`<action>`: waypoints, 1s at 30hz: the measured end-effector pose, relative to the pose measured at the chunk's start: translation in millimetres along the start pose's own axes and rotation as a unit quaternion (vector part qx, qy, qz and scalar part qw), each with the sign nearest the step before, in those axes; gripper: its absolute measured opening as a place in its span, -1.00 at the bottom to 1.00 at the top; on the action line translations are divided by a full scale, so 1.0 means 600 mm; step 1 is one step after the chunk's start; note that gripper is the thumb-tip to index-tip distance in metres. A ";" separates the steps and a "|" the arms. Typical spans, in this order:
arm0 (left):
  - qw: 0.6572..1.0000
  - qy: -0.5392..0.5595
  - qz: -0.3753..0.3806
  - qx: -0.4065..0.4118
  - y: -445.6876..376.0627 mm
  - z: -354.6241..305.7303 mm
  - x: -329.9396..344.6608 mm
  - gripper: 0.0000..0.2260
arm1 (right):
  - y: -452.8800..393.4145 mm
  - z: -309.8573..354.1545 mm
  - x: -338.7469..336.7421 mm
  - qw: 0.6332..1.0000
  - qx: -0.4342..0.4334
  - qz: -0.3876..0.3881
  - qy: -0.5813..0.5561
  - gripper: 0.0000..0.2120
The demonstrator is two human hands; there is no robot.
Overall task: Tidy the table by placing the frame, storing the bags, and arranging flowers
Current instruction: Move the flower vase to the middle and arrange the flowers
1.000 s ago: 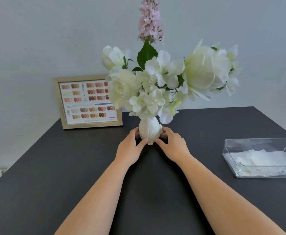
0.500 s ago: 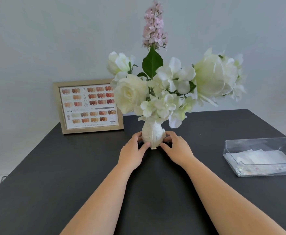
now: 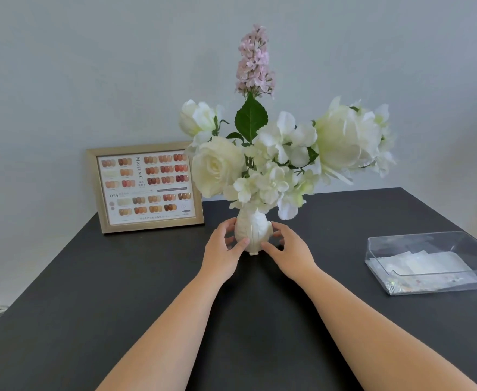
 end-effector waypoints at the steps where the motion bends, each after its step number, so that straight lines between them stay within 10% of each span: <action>1: 1.000 0.012 -0.004 -0.003 -0.002 0.000 0.003 -0.58 | -0.005 0.000 0.002 1.000 0.007 -0.004 0.003 -0.49; 30: 0.997 0.064 -0.031 -0.028 -0.168 0.034 0.029 -0.55 | -0.167 -0.046 0.004 0.996 0.052 0.001 0.075 -0.38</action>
Point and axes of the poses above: each hand's wrist, its own y-axis away from the middle knuckle, its own x-axis out of the palm, z = x × y, the point moved 8 cm from there along -y, towards the middle knuckle, and after that the axes turned 8 degrees about z, right-handed, at the moved point
